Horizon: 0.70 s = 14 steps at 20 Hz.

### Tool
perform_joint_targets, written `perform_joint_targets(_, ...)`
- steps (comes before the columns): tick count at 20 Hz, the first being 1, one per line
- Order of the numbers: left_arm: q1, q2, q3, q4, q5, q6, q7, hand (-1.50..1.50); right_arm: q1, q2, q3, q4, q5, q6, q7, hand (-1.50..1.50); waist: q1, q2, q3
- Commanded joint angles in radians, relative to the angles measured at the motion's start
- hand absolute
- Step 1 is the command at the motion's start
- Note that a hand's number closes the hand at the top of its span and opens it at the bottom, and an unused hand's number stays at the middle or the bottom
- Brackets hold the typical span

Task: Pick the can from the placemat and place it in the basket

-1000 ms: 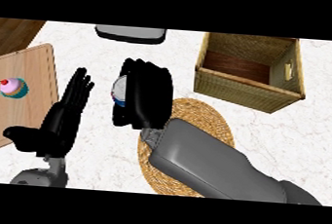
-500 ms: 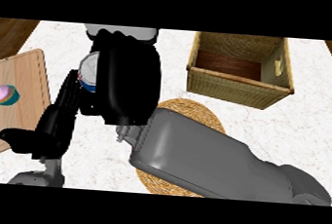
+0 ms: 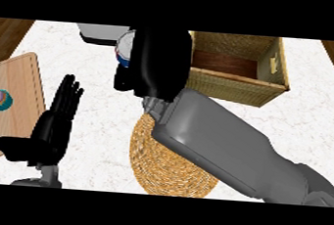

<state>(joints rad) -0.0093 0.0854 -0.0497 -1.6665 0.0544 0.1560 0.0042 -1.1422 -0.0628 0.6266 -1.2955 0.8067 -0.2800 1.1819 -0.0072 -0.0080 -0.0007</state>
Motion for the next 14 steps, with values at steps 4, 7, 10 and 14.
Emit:
perform_joint_targets(4, 0.057, -0.027, -0.029, 0.008, -0.012, -0.011, -0.060, 0.00, 0.072, -0.052, -0.110, -0.027, 0.040, 0.074, 0.070, 1.50, 0.005, 0.005, 0.000)
perform_joint_targets(7, 0.011, -0.021, -0.010, -0.006, -0.018, 0.014, -0.012, 0.00, 0.127, -0.079, -0.149, -0.080, 0.065, 0.091, 0.053, 1.50, 0.001, 0.005, 0.001)
perform_joint_targets(10, 0.002, -0.017, 0.009, 0.044, 0.001, -0.009, -0.038, 0.00, 0.167, -0.100, -0.198, -0.069, 0.064, 0.103, -0.017, 1.50, 0.005, 0.007, 0.000)
perform_joint_targets(14, -0.019, 0.010, 0.029, -0.044, 0.018, -0.013, 0.050, 0.00, 0.265, -0.135, -0.204, -0.144, 0.100, 0.136, -0.063, 1.50, 0.004, 0.005, 0.001)
